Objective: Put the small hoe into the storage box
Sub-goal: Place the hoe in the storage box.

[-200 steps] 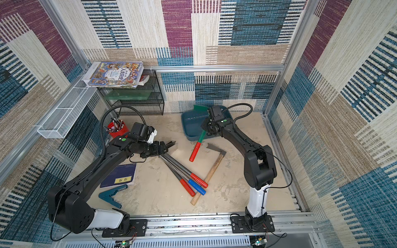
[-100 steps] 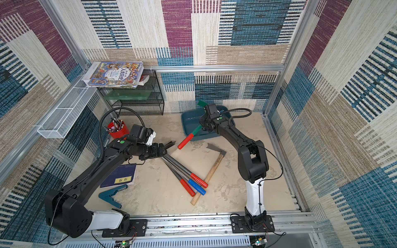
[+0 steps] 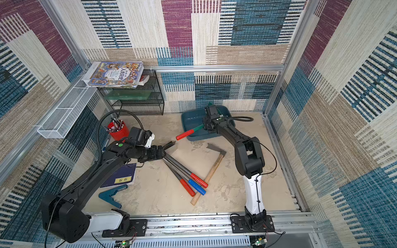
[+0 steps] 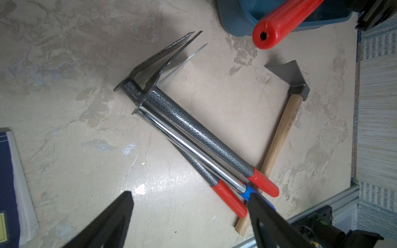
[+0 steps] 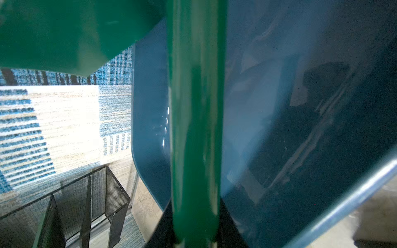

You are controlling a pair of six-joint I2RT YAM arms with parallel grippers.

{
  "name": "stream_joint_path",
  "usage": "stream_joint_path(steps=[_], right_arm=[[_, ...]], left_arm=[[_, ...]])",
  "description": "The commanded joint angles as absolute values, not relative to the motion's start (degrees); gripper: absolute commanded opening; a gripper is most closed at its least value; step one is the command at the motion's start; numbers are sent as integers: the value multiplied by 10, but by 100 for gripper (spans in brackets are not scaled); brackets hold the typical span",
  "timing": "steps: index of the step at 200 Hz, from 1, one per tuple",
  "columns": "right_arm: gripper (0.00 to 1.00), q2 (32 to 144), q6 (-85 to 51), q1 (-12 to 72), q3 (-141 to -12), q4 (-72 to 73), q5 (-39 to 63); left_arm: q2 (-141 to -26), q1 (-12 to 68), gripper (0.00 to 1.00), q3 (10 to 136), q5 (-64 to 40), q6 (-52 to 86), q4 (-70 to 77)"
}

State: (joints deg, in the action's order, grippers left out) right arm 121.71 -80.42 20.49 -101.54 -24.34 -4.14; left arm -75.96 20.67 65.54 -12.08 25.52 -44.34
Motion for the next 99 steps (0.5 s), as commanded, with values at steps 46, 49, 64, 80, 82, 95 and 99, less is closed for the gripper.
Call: stream_joint_path(steps=[46,49,64,80,82,95,99], right_arm=[[4,1251,-864,186,-1032,-198,-69],[4,1253,-866,184,-1033,-198,-69],[4,1267,-867,181,-1050,-203,-66],[5,1281,-870,177,-1068,-212,-66],[5,1282,-871,177,-1069,-213,-65],[7,1292,-876,174,-1079,-213,-63],[7,1296,-877,173,-1083,-214,-61]], left_arm=[[-749,206,87,640,-119,269,-431],[-749,206,87,640,-119,269,-431],[-750,207,87,638,-119,269,-431],[-752,207,87,639,-121,270,-430],[-752,207,87,639,-121,271,-430],[-752,207,87,637,-123,273,-428],[-753,207,87,636,-124,274,-428]])
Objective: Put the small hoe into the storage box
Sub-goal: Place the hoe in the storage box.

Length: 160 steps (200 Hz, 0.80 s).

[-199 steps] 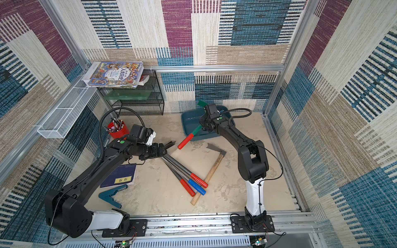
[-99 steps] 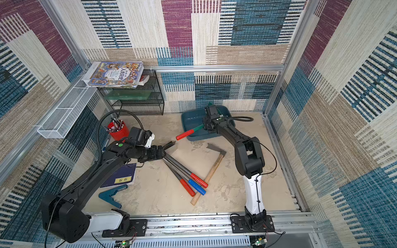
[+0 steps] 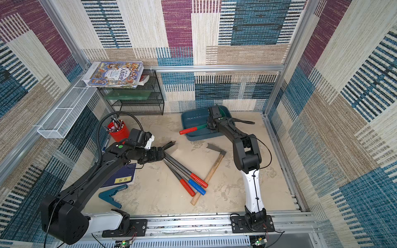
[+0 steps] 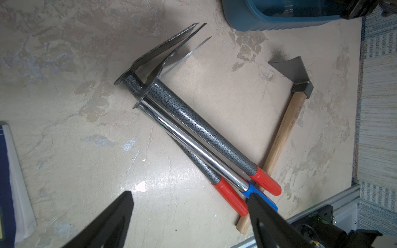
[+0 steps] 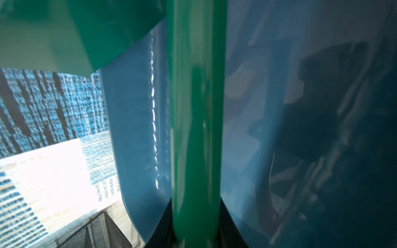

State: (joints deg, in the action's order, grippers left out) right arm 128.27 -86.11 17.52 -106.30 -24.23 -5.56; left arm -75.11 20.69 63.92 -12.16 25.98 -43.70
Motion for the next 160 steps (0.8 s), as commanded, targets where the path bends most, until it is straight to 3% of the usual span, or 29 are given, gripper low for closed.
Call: stream_joint_path(steps=[1,97,160], right_arm=[[7,1297,-876,173,-1084,-214,-61],[8,1354,-912,167,-1138,-229,-45],[16,1374,-915,163,-1162,-251,-53]], left_arm=[[-753,207,87,636,-124,274,-428],[-755,207,87,632,-126,274,-425],[-755,207,87,627,-125,274,-421]])
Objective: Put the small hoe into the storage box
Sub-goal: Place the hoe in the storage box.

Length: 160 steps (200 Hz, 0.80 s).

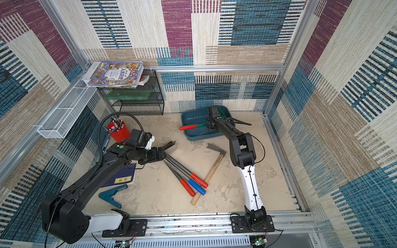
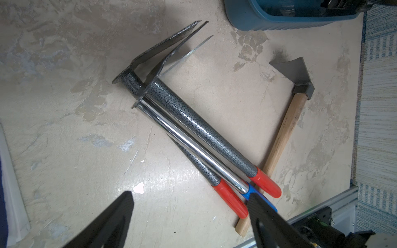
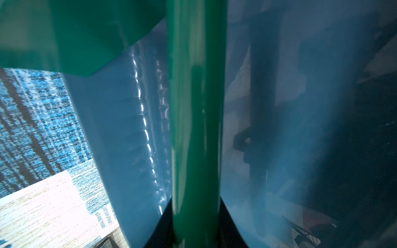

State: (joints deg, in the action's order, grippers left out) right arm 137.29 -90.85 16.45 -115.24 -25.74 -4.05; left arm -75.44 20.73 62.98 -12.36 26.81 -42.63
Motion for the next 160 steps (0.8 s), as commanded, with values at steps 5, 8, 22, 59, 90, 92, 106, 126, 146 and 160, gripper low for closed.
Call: stream_joint_path(steps=[5,8,22,59,90,92,106,126,146,160], right_arm=[[16,1374,-915,161,-1163,-254,-53],[16,1374,-915,161,-1163,-254,-52],[17,1374,-915,158,-1166,-262,-53],[18,1375,-916,154,-1167,-272,-62],[21,1381,-914,150,-1172,-280,-66],[21,1382,-915,150,-1172,-280,-66],[23,1386,-914,148,-1174,-283,-63],[23,1386,-911,148,-1175,-289,-69],[24,1387,-911,148,-1174,-293,-72],[28,1388,-911,148,-1175,-293,-72]], left_arm=[[-755,207,87,628,-126,274,-422],[-755,207,87,627,-126,273,-421],[-754,207,87,628,-127,273,-421],[-757,207,87,632,-128,274,-421],[-757,207,87,633,-129,273,-422],[-757,207,87,633,-129,273,-423],[-756,207,87,633,-128,273,-423],[-757,207,87,633,-128,273,-423],[-758,207,87,633,-128,273,-423],[-759,207,87,633,-127,273,-422]])
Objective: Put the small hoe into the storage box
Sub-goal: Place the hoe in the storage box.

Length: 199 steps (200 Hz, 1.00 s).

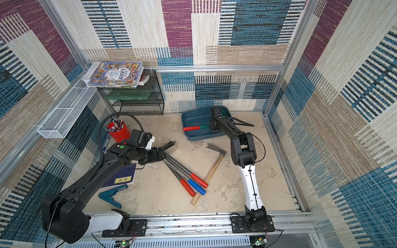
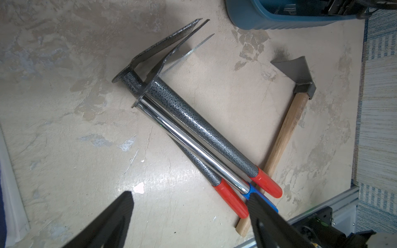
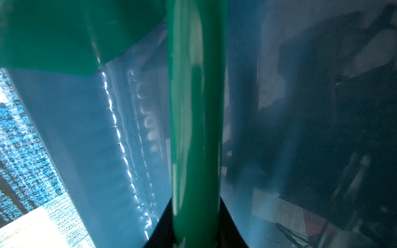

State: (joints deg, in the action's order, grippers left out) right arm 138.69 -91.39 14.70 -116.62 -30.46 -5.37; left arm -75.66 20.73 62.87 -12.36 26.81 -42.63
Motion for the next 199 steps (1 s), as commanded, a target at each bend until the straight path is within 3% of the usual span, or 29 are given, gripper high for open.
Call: stream_joint_path(steps=[1,199], right_arm=[[28,1388,-912,148,-1175,-293,-72],[50,1335,-882,167,-1140,-296,-104]], left_arm=[[-759,207,87,633,-127,273,-422],[-757,207,88,627,-121,271,-422]])
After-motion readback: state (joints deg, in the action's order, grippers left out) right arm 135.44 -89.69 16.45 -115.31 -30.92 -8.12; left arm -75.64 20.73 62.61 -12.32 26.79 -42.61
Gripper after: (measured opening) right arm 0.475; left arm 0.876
